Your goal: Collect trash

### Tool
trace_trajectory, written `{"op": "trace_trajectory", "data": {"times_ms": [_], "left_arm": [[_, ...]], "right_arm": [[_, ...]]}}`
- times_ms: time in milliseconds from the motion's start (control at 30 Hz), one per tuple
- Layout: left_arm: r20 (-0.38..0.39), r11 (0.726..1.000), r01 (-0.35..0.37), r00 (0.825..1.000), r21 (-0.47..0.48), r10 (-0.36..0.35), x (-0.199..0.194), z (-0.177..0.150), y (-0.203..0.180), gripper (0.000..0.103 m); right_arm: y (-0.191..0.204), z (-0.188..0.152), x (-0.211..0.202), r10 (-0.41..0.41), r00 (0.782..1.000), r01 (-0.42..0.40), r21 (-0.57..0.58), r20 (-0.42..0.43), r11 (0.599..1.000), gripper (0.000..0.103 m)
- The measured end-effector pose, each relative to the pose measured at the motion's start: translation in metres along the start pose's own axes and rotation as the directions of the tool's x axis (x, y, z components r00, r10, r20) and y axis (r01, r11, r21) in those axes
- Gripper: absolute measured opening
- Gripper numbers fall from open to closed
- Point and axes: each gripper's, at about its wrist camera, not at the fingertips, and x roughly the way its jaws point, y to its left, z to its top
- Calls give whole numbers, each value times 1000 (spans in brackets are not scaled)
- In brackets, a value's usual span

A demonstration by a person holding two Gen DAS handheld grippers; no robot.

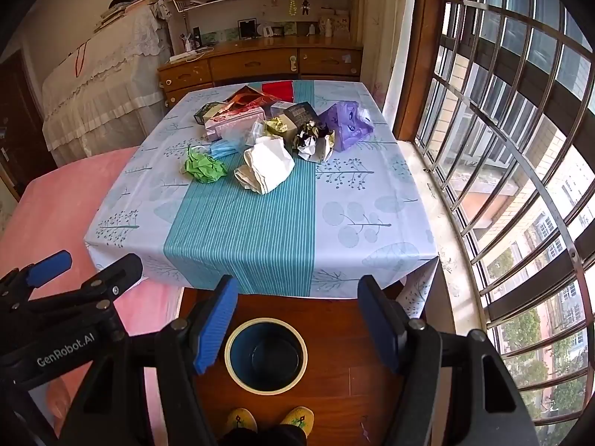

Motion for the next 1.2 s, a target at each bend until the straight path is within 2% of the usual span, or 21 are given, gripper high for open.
{"op": "trace_trajectory", "data": {"times_ms": [833, 1033, 1200], "left_arm": [[10, 999, -21, 1000, 26, 21, 1, 6, 7, 99], [12, 999, -29, 1000, 22, 28, 2, 7, 11, 99], [16, 999, -29, 999, 19, 29, 2, 8, 12, 99]], "right_arm": [[3, 3, 1, 28, 1000, -28, 18, 10, 999, 67], [19, 10, 7, 24, 1000, -24, 13, 5, 1000, 67], [17, 9, 6, 22, 1000, -22, 14, 4, 1000, 67]]}}
